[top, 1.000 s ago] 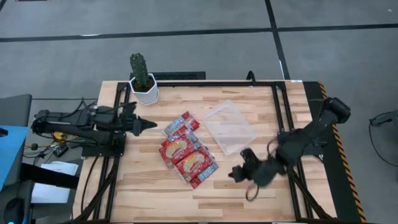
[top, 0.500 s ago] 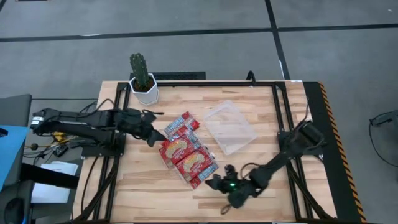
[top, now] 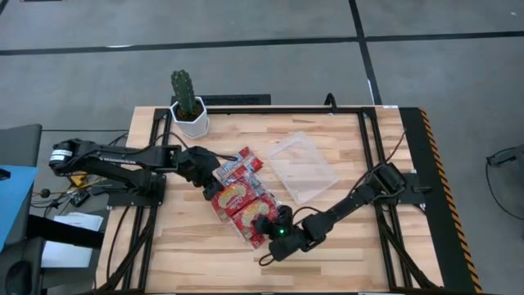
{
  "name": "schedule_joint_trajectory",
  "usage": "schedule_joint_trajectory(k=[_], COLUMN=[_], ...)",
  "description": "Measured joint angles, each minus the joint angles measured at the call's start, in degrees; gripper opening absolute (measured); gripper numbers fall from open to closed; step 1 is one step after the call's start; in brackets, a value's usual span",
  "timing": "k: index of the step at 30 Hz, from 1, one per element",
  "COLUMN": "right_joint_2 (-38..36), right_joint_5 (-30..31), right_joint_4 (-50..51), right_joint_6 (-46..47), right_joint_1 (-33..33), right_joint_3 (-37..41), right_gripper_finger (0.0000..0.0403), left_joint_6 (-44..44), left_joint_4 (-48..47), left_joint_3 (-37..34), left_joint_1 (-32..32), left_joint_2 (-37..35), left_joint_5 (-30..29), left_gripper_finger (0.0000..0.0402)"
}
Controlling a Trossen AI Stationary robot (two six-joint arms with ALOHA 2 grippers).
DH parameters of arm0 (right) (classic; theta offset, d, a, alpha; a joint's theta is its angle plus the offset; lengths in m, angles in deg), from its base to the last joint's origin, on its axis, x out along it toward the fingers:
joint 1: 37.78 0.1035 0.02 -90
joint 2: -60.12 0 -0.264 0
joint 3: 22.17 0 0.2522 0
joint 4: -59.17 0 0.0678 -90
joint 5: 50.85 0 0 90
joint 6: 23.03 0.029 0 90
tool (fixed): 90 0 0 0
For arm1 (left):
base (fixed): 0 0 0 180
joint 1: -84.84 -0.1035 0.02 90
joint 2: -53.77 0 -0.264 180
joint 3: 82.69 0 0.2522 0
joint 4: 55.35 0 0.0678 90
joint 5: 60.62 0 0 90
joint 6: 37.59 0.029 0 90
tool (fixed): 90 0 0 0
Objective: Sort popcorn bags into baskets
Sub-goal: Put the red popcorn bag into the transparent bin
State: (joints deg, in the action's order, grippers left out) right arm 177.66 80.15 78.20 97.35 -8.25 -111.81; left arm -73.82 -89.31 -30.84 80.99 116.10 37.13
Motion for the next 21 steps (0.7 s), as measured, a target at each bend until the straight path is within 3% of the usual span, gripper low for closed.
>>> schedule_joint_trajectory(k=[4,12,21], right_joint_2=[-0.18,-0.13,-0.04], right_joint_5=[-0.68,-1.18,-3.06], right_joint_4=[2.85,12.36,14.57], right_joint_6=[1.29,10.39,8.4], right_joint_1=[1.25,3.68,0.17], right_joint_3=[-1.6,-1.99,-1.94], right_gripper_finger=[0.0214,0.0209,0.0209], left_joint_6=[2.49,3.58,3.67], left_joint_4=[1.98,7.63,9.1], left_joint_3=[-0.01,-0.01,-0.01], left_joint_1=[-1.52,-3.02,-3.0], left_joint_2=[2.81,8.89,11.82], left_joint_5=[0.88,8.34,9.65], left_gripper_finger=[0.0157,0.0157,0.0157])
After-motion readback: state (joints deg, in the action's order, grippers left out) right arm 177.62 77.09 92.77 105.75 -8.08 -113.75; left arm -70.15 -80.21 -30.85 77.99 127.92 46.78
